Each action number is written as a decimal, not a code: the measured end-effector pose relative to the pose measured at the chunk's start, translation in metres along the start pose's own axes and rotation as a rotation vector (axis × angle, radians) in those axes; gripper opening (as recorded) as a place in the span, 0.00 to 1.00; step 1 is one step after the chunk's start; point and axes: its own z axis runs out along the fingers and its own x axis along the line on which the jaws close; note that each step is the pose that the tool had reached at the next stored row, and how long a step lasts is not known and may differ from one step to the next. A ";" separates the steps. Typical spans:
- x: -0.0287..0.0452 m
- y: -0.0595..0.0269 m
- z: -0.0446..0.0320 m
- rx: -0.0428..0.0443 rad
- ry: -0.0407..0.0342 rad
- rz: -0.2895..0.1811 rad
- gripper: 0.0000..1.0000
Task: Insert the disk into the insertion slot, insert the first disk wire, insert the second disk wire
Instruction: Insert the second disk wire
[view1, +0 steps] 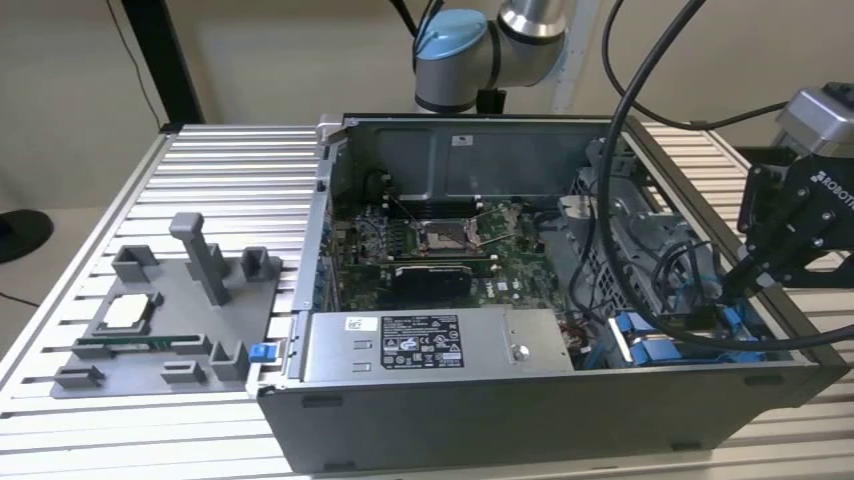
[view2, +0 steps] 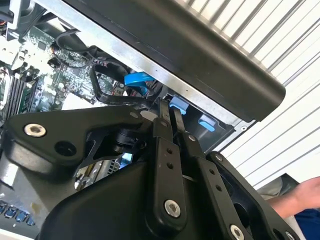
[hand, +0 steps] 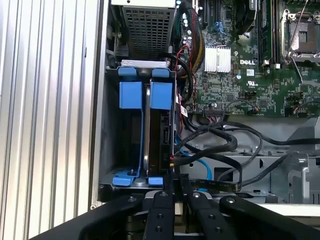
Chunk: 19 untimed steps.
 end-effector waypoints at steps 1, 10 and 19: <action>0.0000 0.0000 0.0000 0.0000 0.0000 0.000 0.00; -0.0001 0.0007 -0.0017 0.0000 0.0003 0.000 0.00; -0.0008 0.0113 -0.0183 0.0101 0.0000 0.000 0.00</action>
